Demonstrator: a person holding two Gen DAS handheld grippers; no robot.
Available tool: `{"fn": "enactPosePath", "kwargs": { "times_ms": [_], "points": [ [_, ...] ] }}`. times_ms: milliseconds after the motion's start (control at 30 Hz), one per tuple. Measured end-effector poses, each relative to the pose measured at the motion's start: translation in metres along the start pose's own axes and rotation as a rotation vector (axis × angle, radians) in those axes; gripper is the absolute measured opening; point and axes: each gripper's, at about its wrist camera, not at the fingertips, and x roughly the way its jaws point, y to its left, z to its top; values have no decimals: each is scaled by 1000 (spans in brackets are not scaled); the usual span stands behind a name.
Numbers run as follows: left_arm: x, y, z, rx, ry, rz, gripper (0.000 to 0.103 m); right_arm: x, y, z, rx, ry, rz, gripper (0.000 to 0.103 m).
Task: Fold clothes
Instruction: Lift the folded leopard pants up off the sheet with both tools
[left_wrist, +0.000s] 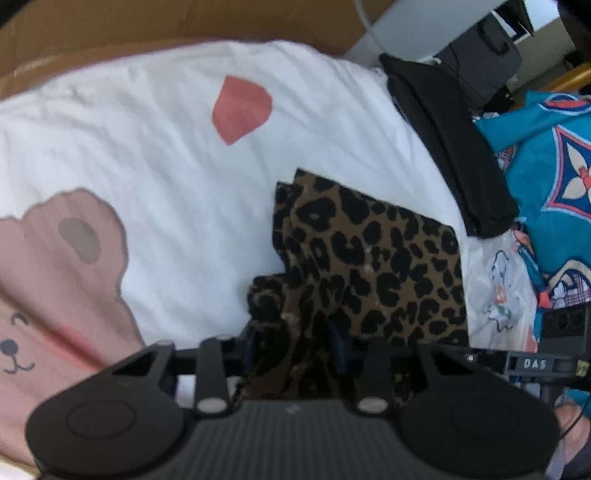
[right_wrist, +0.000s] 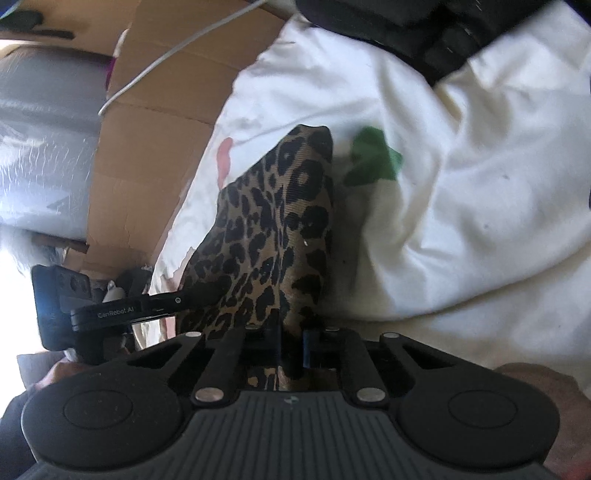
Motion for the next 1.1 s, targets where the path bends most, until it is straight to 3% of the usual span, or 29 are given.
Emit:
{"fn": "enactPosePath", "kwargs": {
  "times_ms": [133,300,467,567,600,800,1100],
  "points": [
    [0,-3,1,2,8,12,35,3,1,1,-15,5,-20,15],
    [16,1,7,-31,66,14,64,5,-12,6,50,24,-7,25],
    [24,9,14,-13,99,-34,67,15,-19,5,86,46,6,32],
    [26,12,14,-11,96,-38,59,18,-18,6,93,46,19,31],
    [27,10,15,3,99,-28,54,18,-17,6,91,44,21,25],
    [23,-2,18,38,94,24,35,11,-10,4,69,35,16,9],
    [-12,-27,7,62,-19,60,25,-9,14,4,0,25,-38,6]
  ]
}}
